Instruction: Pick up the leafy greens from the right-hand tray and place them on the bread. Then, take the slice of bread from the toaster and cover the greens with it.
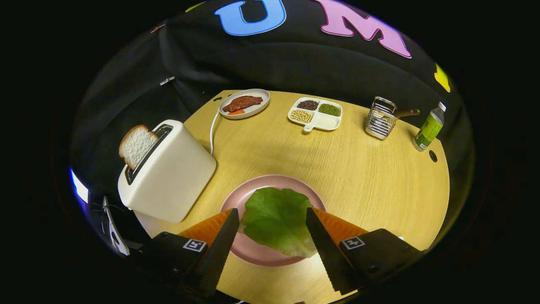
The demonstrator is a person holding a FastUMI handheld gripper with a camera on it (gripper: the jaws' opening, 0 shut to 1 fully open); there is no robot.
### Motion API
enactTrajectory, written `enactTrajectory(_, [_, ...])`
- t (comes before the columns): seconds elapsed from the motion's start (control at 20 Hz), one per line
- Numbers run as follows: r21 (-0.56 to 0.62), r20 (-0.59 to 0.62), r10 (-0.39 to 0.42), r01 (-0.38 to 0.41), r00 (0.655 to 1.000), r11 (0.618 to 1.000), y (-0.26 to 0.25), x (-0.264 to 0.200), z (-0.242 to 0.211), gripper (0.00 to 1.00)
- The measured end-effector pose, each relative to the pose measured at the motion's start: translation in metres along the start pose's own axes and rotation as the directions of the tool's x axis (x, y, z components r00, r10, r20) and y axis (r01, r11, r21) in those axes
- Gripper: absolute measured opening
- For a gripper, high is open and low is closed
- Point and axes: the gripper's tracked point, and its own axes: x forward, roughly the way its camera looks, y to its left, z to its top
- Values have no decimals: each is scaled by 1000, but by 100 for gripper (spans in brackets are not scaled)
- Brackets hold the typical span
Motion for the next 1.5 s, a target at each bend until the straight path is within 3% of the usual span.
enactTrajectory(0.15, [32,82,73,-76,994,997,19,-20,17,99])
enactTrajectory(0.3, [55,219,205,-222,954,974,61,-54,52,99])
enactTrajectory(0.6, [29,284,265,-284,921,958,133,-94,109,98])
enactTrajectory(1.0, [81,182,276,-294,944,952,253,-54,126,98])
enactTrajectory(1.2, [124,118,218,-232,969,965,284,-17,121,98])
enactTrajectory(1.5, [187,38,73,-78,997,979,288,37,112,97])
